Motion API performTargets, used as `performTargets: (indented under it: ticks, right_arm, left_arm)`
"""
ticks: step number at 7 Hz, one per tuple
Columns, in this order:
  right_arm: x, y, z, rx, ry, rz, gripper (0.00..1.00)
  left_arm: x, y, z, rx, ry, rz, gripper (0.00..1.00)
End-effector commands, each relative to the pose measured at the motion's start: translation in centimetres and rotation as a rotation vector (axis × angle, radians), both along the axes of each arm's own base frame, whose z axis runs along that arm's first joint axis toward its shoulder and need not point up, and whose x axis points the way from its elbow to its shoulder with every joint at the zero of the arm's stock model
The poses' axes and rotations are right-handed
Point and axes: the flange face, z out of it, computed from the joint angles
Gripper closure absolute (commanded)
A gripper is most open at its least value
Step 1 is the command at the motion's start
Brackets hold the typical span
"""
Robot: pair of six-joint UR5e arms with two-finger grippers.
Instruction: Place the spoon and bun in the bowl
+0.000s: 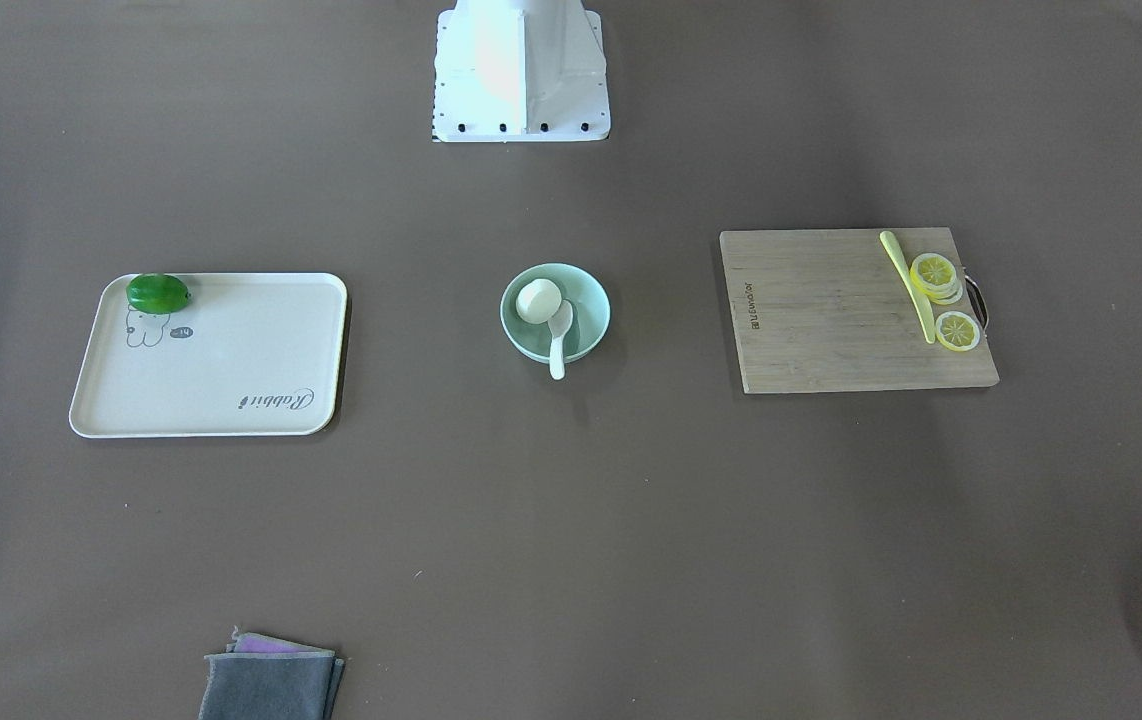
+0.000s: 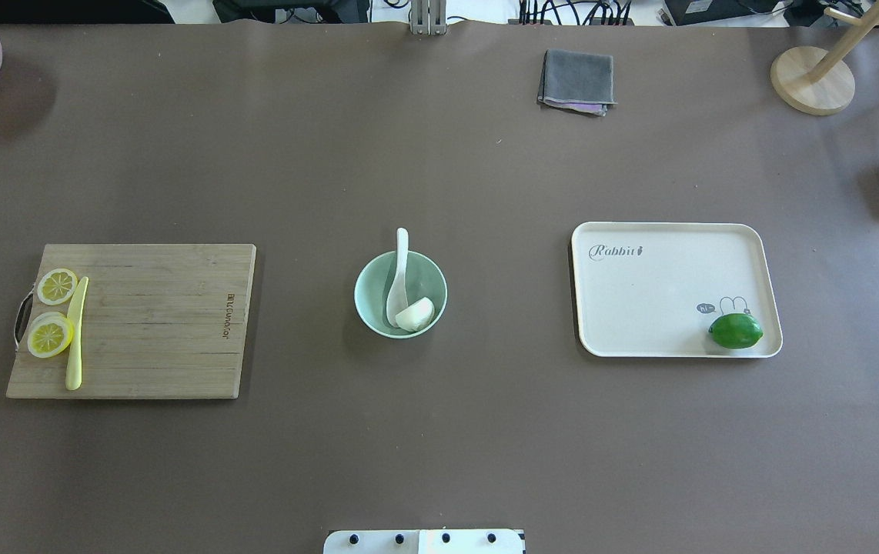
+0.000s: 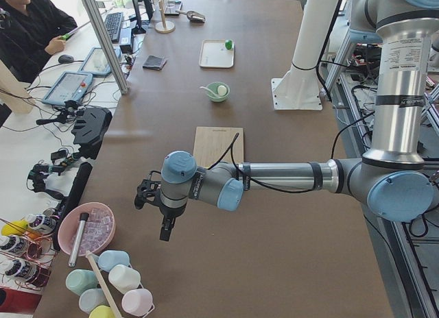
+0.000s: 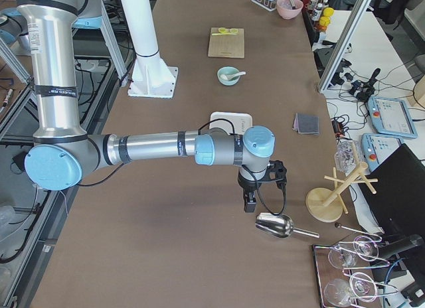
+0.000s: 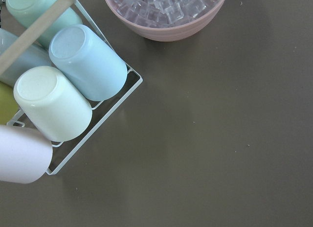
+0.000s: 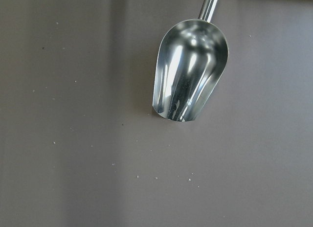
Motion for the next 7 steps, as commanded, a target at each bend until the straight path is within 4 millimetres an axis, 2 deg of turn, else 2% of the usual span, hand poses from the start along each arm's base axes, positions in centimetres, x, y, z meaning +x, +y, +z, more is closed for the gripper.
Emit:
performTargets:
  ticks: [1,7]
  right_arm:
    - [0.0,0.1,0.1,-0.006,-0.005,0.001,0.0]
    - [0.0,0.6,1.2,-0.032,-0.004,0.006,0.0]
  left_arm:
    - [-0.7,1.2,-4.7,-0.049,0.044,-0.01,0.02]
    - [-0.5,0.9,-5.5,-0.039,0.045,-0.007,0.02]
